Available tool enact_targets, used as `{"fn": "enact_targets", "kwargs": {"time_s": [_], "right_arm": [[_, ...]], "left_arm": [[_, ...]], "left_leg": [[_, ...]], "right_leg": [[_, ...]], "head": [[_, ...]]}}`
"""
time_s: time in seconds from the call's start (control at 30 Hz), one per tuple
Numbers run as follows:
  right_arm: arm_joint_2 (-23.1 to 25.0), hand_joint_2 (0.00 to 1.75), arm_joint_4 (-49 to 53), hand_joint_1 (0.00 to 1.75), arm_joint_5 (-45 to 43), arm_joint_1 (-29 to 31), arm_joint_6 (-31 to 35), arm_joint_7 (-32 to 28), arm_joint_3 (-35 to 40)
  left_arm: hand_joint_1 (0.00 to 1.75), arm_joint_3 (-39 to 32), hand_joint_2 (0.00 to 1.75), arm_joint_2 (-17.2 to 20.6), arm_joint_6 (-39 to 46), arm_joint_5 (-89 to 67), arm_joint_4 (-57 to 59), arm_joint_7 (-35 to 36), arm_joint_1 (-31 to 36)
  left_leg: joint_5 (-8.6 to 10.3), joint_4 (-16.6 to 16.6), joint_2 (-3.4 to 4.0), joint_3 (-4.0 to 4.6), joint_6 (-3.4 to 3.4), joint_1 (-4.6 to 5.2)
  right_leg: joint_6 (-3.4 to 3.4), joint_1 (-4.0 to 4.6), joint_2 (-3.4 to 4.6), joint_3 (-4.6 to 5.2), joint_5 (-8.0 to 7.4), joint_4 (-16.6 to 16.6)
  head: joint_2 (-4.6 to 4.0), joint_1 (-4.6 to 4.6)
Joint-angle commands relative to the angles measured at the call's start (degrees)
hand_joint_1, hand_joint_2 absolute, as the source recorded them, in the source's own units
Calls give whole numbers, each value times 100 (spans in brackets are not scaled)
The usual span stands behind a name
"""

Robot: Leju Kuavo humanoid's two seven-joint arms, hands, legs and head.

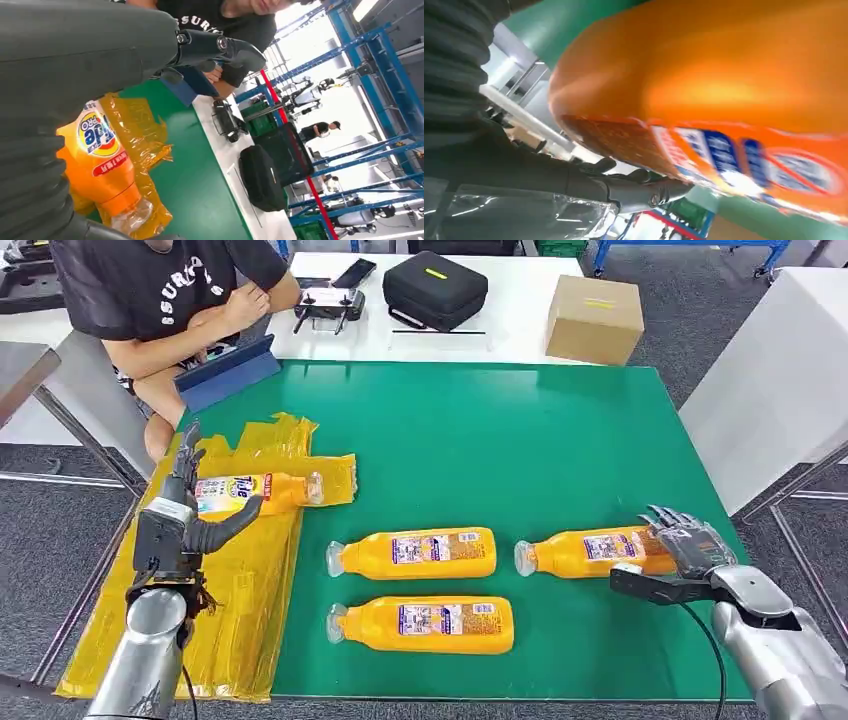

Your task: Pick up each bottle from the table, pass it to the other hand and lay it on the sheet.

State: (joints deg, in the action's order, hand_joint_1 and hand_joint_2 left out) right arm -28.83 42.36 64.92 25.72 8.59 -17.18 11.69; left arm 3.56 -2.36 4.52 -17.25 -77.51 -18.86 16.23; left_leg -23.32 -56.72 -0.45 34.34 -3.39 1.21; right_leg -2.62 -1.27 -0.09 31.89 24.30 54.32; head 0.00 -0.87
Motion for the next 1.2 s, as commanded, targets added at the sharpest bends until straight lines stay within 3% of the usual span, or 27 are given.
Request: {"fn": "enact_targets", "kwargs": {"time_s": [0.03, 0.4, 1.2], "right_arm": [[388, 175, -1020, 0, 68, -45, 272, 10, -136], [782, 175, -861, 0, 284, 32, 587, -130, -167], [1050, 175, -495, 0, 713, 300, 857, -191, 143]], "left_arm": [[0, -22, 175, 37, -5, 38, 483, -61, 121], [0, -51, 175, 24, 15, 46, 477, -41, 102], [0, -113, 175, 63, 88, 149, 424, -97, -13]], "left_leg": [[-7, 10, 0, -35, 36, -14], [1, 7, 23, -41, 21, -13], [8, 5, 68, -45, 32, -16]], "right_leg": [[22, 13, -3, -42, 3, -21], [21, 11, 12, -36, -18, -19], [36, 16, 70, -24, -45, -11]], "head": [[0, 0], [0, -2], [0, -2]]}}
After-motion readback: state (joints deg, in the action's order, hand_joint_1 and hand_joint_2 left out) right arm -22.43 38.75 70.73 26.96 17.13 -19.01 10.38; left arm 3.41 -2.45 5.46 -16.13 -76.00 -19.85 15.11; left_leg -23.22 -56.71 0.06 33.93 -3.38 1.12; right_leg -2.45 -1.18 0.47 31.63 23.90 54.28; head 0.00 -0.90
